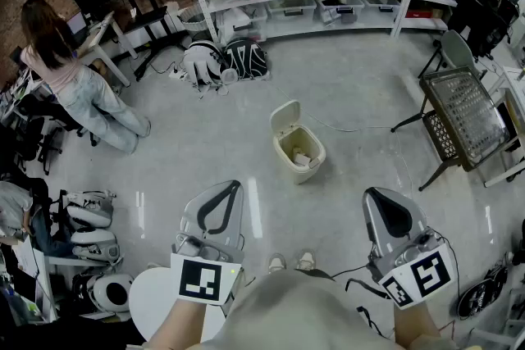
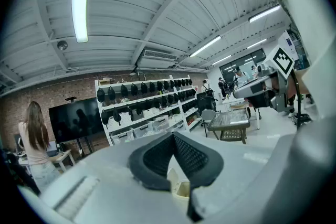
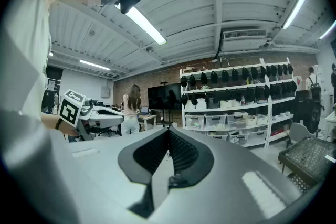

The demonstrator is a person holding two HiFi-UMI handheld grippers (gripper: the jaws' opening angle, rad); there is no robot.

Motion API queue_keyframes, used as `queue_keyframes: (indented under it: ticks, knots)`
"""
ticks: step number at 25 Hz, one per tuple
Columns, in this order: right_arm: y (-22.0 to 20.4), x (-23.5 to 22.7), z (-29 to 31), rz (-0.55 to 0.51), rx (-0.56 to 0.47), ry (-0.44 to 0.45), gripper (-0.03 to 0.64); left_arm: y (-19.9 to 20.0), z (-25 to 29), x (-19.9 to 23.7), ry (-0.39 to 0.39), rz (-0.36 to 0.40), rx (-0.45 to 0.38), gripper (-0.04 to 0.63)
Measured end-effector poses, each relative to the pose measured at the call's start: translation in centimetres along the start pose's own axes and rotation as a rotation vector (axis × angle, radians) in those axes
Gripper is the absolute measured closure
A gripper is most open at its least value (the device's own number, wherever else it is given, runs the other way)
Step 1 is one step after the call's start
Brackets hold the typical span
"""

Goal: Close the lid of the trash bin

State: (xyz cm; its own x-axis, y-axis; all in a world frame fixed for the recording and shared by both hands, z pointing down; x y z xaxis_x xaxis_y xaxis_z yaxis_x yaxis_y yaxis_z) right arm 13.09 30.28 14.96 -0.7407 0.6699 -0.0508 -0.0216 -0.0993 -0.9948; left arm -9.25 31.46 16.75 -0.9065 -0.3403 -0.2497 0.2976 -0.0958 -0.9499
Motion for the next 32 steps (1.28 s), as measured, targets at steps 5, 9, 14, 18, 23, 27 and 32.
queue_keyframes:
  ticks: [5,9,14,18,23,27,32]
  knots:
    - [-0.4,-1.1,-0.4,0.037,-0.008,0.008,0.614,0.1,0.5,-0.9,0.006,0.011,0.015,0.594]
    - [-0.9,-2.0,-0.8,0.063,-0.008,0.012,0.614,0.3,1.0,-1.8,0.003,0.018,0.018,0.593]
    - [-2.1,-3.5,-1.5,0.076,0.007,0.022,0.614,0.1,1.9,-2.9,0.012,0.017,0.03,0.594]
    - [-3.0,-4.6,-1.7,0.071,0.023,0.038,0.614,0.3,2.8,-3.4,0.029,0.031,0.032,0.594]
    - [-3.9,-5.5,-1.0,0.091,0.036,0.05,0.614,0.3,4.2,-3.1,0.04,0.027,0.023,0.594]
    - [-4.0,-6.4,1.5,0.074,0.046,0.055,0.614,0.0,6.6,-1.8,0.028,0.035,0.018,0.594]
    - [-4.7,-7.3,6.1,0.066,0.059,0.052,0.614,-1.3,10.5,1.3,0.018,0.017,0.019,0.594]
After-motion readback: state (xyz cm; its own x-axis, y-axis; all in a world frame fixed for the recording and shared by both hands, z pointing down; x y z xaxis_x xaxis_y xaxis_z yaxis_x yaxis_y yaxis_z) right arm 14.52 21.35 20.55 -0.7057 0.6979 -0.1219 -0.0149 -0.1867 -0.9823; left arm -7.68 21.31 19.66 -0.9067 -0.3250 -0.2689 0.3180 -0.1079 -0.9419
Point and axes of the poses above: the fingertips, and each gripper's own axes: z forward along the fingers, x to its left, y out of its top, the point moved 2 cm from there along -z, backward along the fingers
